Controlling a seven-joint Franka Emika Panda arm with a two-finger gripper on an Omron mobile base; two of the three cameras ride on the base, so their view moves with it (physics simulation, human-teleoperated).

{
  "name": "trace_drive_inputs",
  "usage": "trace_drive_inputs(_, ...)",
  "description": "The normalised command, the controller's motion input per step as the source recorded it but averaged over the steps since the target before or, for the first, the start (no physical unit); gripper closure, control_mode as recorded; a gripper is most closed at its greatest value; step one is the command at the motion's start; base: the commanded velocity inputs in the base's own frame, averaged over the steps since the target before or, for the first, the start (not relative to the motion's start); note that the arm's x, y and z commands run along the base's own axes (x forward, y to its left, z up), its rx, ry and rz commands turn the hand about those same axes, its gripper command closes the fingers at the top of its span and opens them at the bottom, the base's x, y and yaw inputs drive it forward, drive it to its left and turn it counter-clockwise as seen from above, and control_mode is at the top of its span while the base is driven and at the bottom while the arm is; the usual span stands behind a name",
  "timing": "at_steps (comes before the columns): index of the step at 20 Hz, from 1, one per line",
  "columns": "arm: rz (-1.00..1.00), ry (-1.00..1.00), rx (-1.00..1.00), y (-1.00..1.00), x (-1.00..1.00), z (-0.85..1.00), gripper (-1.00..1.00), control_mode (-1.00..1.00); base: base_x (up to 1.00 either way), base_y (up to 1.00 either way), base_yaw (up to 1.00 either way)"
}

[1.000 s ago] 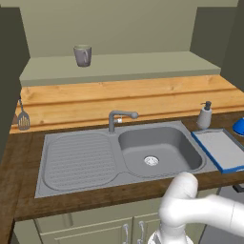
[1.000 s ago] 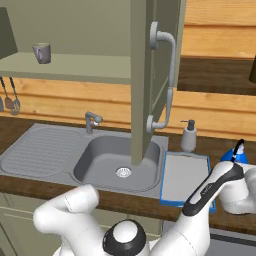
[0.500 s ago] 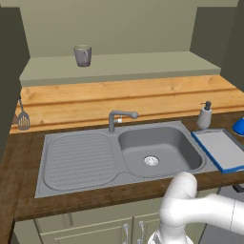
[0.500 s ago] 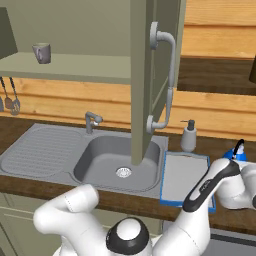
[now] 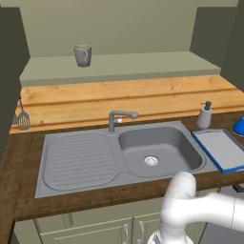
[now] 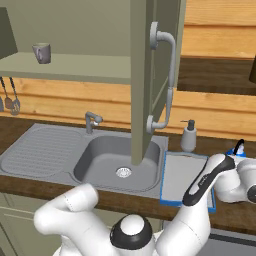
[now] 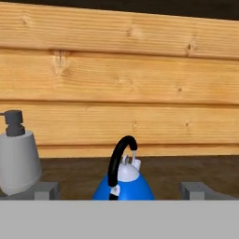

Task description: Pick the kettle from the counter and place it on the tray. Then pick the mug from the cabinet and place it on the tray. Then close the cabinet doors.

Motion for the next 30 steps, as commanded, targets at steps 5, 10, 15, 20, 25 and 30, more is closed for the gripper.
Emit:
trace_drive_inputs(5, 0.0, 0.0, 0.0, 0.0, 0.29, 0.0, -1.0, -1.0, 0.0, 0.0, 0.0)
trace_drive_inputs(10, 0.0, 0.0, 0.0, 0.0, 0.19, -0.07, -1.0, -1.0, 0.0, 0.0, 0.0)
trace_drive_inputs(15, 0.0, 0.0, 0.0, 0.0, 0.18, -0.1, -1.0, -1.0, 0.0, 0.0, 0.0)
trace_drive_inputs(20, 0.0, 0.0, 0.0, 0.0, 0.25, -0.09, -1.0, -1.0, 0.0, 0.0, 0.0)
trace_drive_inputs(25, 0.0, 0.0, 0.0, 0.0, 0.24, -0.11, -1.0, -1.0, 0.0, 0.0, 0.0)
trace_drive_inputs(30, 0.0, 0.0, 0.0, 0.0, 0.21, -0.13, -1.0, -1.0, 0.0, 0.0, 0.0)
